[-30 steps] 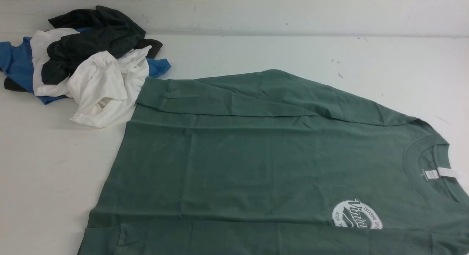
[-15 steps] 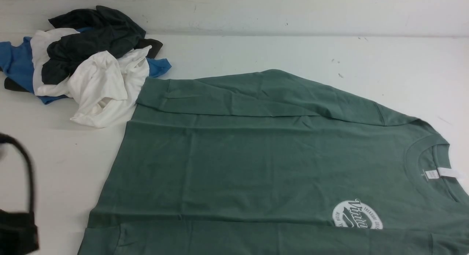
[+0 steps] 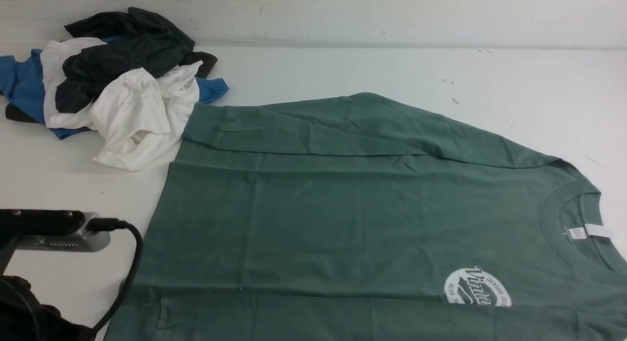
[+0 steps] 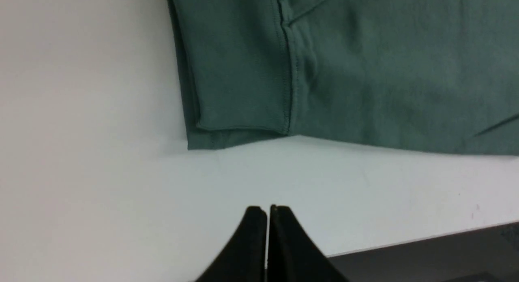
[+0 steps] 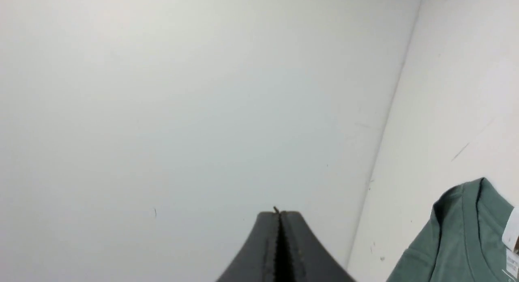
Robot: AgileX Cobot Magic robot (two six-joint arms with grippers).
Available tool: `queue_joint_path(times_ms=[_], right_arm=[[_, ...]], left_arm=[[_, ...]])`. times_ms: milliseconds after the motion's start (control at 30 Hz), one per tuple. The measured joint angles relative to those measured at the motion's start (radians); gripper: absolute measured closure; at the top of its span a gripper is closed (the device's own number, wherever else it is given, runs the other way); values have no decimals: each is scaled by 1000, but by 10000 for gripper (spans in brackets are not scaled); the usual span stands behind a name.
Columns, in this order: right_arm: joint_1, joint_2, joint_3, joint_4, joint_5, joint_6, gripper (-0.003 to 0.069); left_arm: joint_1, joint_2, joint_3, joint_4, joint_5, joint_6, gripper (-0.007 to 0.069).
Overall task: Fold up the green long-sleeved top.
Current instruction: Use the left arm to clamp the cuff closest to it
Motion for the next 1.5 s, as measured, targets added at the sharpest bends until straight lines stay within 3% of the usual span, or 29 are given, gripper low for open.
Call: queue_joint_path(times_ms=[167,267,400,500,600,867,967,1133,1200,1367,1500], right_arm=[[0,0,-110,-41,210,-47,673],[0,65,-361,-197,396,-220,673],[0,229,-590,-295,673,-321,673],[0,489,-847,-421,1103,-365,673],[0,646,-962,-490,1338,-385,673],[0,743,-980,-600,1419,-505,671],[0,758,-968,-602,1427,-579,671],[20,807,-968,-664,1426,-598,671],[34,821,-968,-688,1426,-586,671],[131,959,-968,-886,1425,-457,670],[217,1059,-967,-1027,1418,-335,669]], left_arm=[[0,5,-86,-2,20,-16,629],[0,54,-145,-2,60,-16,629],[0,131,-191,0,67,-16,629],[0,236,-245,-3,73,-16,629],[0,309,-267,-3,66,-15,629],[-11,467,-273,31,19,-4,629],[-83,505,-273,87,-2,-4,629],[-162,518,-274,130,-32,-16,629],[-170,518,-274,134,-35,-25,629],[-175,518,-274,151,-38,-56,622],[-175,519,-274,185,-54,-95,578]])
